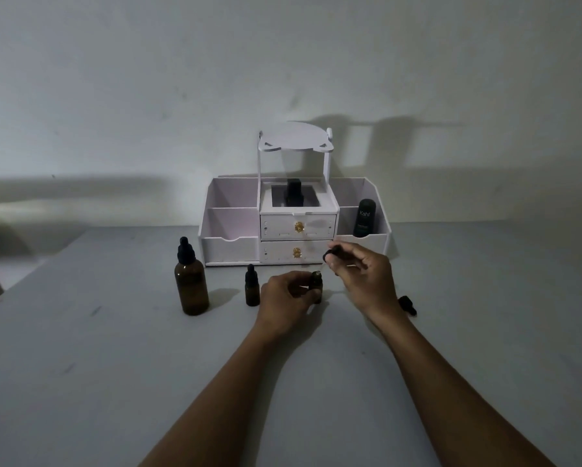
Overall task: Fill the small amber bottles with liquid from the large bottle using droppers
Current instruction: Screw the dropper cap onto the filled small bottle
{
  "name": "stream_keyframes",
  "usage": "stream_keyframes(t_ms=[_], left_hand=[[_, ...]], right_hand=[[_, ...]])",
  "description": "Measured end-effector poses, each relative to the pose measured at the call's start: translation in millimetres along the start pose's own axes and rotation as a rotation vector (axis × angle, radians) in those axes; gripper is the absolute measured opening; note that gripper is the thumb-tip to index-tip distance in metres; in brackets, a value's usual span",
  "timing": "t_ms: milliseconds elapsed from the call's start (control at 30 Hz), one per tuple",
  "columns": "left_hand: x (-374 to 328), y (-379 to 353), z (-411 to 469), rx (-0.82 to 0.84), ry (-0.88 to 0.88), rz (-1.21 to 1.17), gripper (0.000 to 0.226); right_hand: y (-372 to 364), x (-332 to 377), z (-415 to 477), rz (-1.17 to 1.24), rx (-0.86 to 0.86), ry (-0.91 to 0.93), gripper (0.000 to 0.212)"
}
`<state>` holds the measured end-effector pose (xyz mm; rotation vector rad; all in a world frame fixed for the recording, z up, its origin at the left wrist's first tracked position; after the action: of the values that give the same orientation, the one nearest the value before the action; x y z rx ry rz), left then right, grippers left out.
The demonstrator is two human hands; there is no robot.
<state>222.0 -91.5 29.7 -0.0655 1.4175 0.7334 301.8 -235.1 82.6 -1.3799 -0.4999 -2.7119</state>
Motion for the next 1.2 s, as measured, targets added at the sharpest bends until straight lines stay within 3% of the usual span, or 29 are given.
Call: stream_keyframes(t_ms=[400,600,800,1033,1200], left_hand=[[-5.6,0.8,2.9,-0.047,-0.076,0.066,0.026],[-6.5,0.0,-0.7,-0.052,-0.065,0.031,0.021],[-6.1,0.6,0.4,-0.036,-0.060,0.038,0.025],[-14.0,0.6,-8.1,-0.047,-0.081,0.007,0.024],[-15.1,1.5,-10.1,-0.055,-0.089,-0.003,0.025]], right_hand=[[-30.9,-9.4,-4.1,-0.169,0.135,0.014,0.032],[-29.3,-9.7,-6.8,-0.111,0.096,0.053,0.040],[-26.1,-6.7,-8.5,-0.059,0.040,0.102,0.026],[-25.8,-4.1,-12.6,-0.012,-0.014,0.163,0.036],[-27.3,-1.2,-15.4,-0.049,-0.007,0.209,0.026]])
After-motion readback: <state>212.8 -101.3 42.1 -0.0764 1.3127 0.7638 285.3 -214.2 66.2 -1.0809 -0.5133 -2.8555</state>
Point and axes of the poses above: each hand's wrist, its own z-axis towards the middle knuckle, its own y-axis out of the back of the hand, x = y × z, the point moved 10 cm from there along z, towards the middle knuckle, and after that the axes turned 3 degrees about y, right-handed, at the moved point
